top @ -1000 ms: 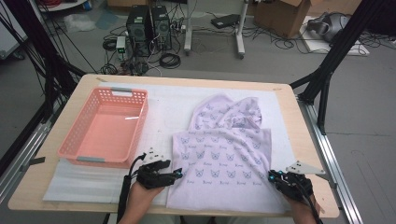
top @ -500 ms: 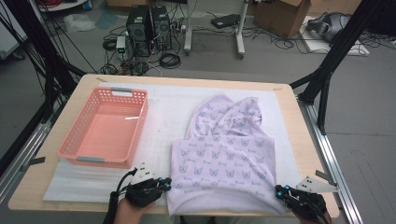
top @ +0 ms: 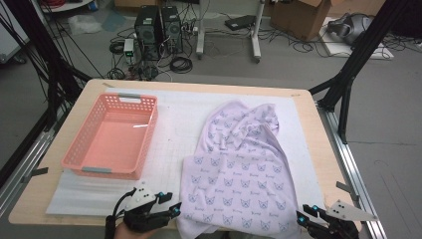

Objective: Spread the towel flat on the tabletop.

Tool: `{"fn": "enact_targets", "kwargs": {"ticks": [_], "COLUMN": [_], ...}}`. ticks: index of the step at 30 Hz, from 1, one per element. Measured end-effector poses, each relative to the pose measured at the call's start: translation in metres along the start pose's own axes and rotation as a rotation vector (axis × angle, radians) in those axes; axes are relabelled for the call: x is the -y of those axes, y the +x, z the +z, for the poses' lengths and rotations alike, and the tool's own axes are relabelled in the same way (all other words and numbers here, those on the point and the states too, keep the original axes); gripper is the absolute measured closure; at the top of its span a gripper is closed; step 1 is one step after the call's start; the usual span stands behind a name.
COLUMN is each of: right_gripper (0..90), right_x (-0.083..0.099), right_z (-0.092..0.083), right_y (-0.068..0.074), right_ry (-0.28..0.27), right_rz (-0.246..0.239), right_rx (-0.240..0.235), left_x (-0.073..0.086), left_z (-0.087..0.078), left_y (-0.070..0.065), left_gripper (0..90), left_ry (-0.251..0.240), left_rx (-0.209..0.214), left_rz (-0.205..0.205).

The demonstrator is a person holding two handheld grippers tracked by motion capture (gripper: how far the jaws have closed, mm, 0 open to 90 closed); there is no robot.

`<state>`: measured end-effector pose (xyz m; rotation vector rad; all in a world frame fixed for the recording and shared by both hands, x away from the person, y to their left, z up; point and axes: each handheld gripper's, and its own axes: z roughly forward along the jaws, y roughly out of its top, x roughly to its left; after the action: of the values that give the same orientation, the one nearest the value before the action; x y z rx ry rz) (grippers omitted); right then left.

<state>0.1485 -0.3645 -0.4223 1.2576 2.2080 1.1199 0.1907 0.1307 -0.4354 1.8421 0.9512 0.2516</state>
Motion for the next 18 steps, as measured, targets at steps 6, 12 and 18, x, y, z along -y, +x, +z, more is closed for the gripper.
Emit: {"fn": "enact_targets", "kwargs": {"ticks": [6,12,18], "right_gripper": [54.5,54.0,53.3], "right_x": [-0.024,-0.051,-0.071], "right_z": [0.036,0.084,0.108], "right_y": [-0.010,-0.007,-0.004], "right_ry": [-0.029,0.006,0.023], "right_rz": [-0.019,-0.047,-0.090], "right_rx": [0.071,0.062,0.074], "left_x": [-0.014,-0.036,-0.061], "left_z": [0.024,0.059,0.088], "left_y": [0.010,0.024,0.038], "left_gripper": [43.7,43.9,43.4], "left_ry": [-0.012,0.040,0.060], "left_rx": [-0.039,-0.075,-0.086], "left_rz": [0.005,0.022,0.011]}}
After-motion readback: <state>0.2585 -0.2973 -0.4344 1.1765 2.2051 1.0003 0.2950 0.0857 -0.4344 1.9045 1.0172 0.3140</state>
